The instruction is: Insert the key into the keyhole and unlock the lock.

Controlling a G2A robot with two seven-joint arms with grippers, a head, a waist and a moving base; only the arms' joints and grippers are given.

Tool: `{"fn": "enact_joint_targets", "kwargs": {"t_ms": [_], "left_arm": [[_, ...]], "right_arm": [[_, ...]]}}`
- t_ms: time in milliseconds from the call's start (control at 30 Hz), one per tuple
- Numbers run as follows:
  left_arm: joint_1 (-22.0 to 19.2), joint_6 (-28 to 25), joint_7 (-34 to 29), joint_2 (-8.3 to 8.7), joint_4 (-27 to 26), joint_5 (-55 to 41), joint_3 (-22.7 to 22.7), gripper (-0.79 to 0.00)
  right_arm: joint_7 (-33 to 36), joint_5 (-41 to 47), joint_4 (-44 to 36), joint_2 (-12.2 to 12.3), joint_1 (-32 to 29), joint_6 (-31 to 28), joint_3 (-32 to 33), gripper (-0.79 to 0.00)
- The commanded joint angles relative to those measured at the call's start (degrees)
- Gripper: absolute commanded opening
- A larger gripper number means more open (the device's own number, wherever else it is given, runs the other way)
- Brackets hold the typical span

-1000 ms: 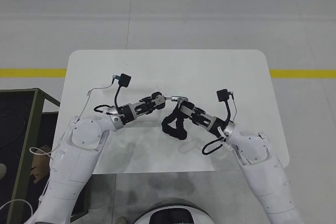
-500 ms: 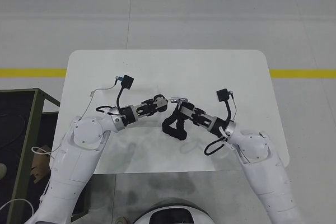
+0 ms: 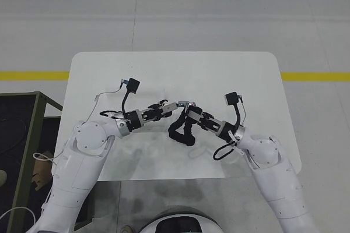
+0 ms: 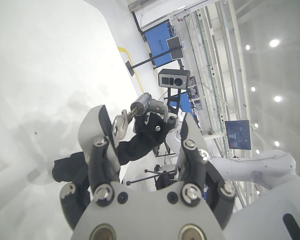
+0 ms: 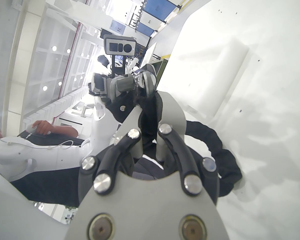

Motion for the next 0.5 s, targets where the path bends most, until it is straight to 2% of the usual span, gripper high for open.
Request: {"fn": "enact_joint_targets", "kwargs": {"t_ms": [0, 67, 167, 267, 333, 367, 400, 433, 467], "left_arm": [[0.3, 0.1, 0.3, 0.02, 0.2, -0.9, -0.6, 0.000], [0.5, 0.3, 0.4, 0.05, 0.4, -2.0, -1.4, -0.003], [0.8, 0.7, -0.1, 0.10, 1.1, -4.7, -2.6, -0.058], [0.9, 1.2, -1.3, 0.17, 2.0, -7.5, -3.5, -0.240], [0.8, 1.3, -1.9, 0.22, 2.4, -8.8, -4.1, -0.437], [0.8, 1.4, -2.6, 0.24, 2.6, -9.3, -4.2, -0.496], [0.7, 1.3, -3.0, 0.28, 2.7, -9.4, -4.4, -0.517], [0.6, 1.2, -3.6, 0.33, 2.7, -9.2, -4.5, -0.606], [0.6, 0.9, -4.2, 0.38, 2.7, -8.9, -4.4, -0.742]], "right_arm": [[0.3, 1.5, 0.0, 0.1, -0.2, -0.4, 0.4, -0.785], [0.9, 3.1, 0.1, 0.2, -0.3, -0.7, 0.9, -0.785], [2.1, 5.8, 0.5, 0.3, -0.4, -1.1, 1.4, -0.785], [3.8, 8.4, 1.3, 0.4, -0.2, -1.4, 1.5, -0.785], [4.3, 8.8, 1.8, 0.5, 0.0, -1.6, 1.5, -0.785], [4.6, 9.1, 2.0, 0.5, 0.1, -1.6, 1.3, -0.785], [4.7, 9.2, 2.2, 0.5, 0.2, -1.6, 1.2, -0.785], [4.7, 9.1, 2.4, 0.5, 0.3, -1.7, 1.1, -0.785], [4.8, 9.2, 2.5, 0.5, 0.4, -1.6, 1.0, -0.785]]}}
